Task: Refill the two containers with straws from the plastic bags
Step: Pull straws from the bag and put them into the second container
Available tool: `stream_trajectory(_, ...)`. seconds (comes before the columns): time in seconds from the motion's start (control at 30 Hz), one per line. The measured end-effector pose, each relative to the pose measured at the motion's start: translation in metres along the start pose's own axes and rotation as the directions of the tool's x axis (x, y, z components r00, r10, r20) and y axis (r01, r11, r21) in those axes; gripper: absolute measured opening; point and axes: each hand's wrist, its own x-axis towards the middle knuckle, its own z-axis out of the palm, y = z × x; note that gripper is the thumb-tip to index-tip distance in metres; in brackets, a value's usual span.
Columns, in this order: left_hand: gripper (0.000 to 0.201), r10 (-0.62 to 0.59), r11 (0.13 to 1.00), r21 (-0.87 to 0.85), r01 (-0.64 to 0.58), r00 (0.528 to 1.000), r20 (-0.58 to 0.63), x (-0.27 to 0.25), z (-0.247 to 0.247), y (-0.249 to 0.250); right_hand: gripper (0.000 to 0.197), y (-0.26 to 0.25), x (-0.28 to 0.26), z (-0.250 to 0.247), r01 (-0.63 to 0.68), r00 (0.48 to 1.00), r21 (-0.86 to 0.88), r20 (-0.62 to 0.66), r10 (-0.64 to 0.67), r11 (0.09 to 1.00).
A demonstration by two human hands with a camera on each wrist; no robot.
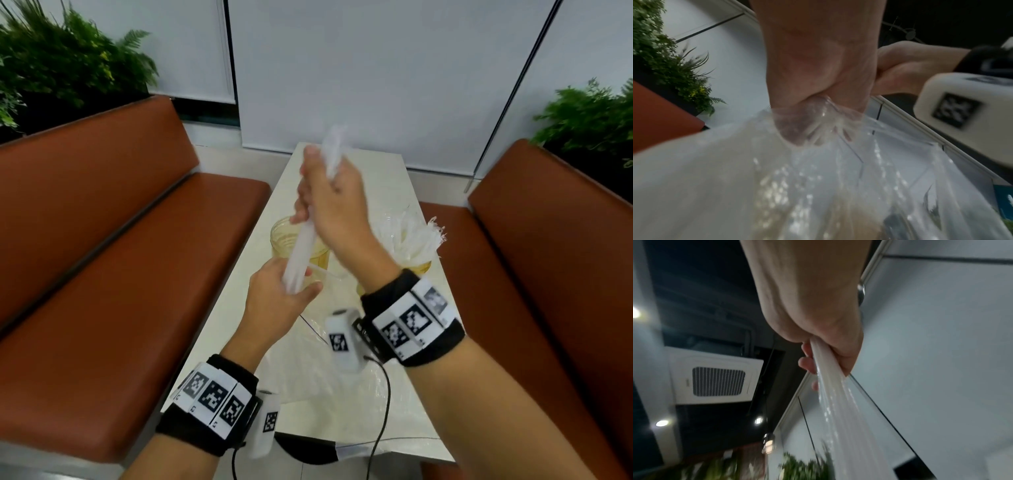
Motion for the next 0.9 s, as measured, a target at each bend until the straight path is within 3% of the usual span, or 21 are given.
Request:
stream_trajectory(0.13, 0.035, 0.008, 1.000, 0.008, -0.008, 0.998, 0.055, -0.002, -0.003, -0.002, 0.033, -0.033, 0.038, -0.039, 0.166, 0.974, 0.008, -0.155, -0.163, 0.986)
stream_trajectory(0.27, 0.038, 0.004, 1.000, 0.004, -0.004, 0.997, 0.071, -0.005, -0.006, -0.005, 0.029, -0.034, 0.068, -0.096, 0.329, 0.880, -0.081, -0.335, -0.337, 0.941)
stream_trajectory(0.33, 0.037, 0.007, 1.000, -0.007, -0.006, 0.998, 0.065, -0.007, -0.008, -0.006, 0.027, -0.013, 0.078, -0.119, 0.319, 0.850, -0.157, -0.389, -0.356, 0.935)
stream_trajectory(0.47, 0.035, 0.001, 0.999, -0.032, 0.000, 0.999, 0.052, -0.008, -0.009, -0.008, 0.025, 0.057, 0.086, -0.145, 0.140, 0.881, -0.288, -0.400, -0.252, 0.947)
stream_trajectory(0.6, 0.032, -0.009, 0.999, -0.052, 0.011, 0.999, 0.049, -0.010, -0.008, -0.007, 0.036, 0.132, 0.075, -0.153, -0.225, 0.925, -0.450, -0.376, 0.045, 0.864)
stream_trajectory(0.67, 0.030, -0.017, 0.998, -0.066, 0.021, 0.998, 0.054, -0.011, -0.006, -0.007, 0.034, 0.152, 0.067, -0.156, -0.353, 0.910, -0.511, -0.383, 0.160, 0.784)
stream_trajectory(0.73, 0.029, -0.022, 0.997, -0.076, 0.026, 0.998, 0.057, -0.012, -0.006, -0.009, 0.028, 0.160, 0.064, -0.160, -0.387, 0.892, -0.515, -0.419, 0.168, 0.765)
stream_trajectory(0.8, 0.028, -0.027, 0.997, -0.074, 0.031, 0.998, 0.057, -0.012, -0.006, -0.010, 0.035, 0.154, 0.065, -0.164, -0.301, 0.893, -0.514, -0.447, 0.049, 0.803)
stream_trajectory(0.9, 0.027, -0.026, 0.997, -0.070, 0.030, 0.998, 0.048, -0.012, -0.008, -0.010, 0.052, 0.134, 0.068, -0.170, -0.009, 0.875, -0.603, -0.391, -0.286, 0.798)
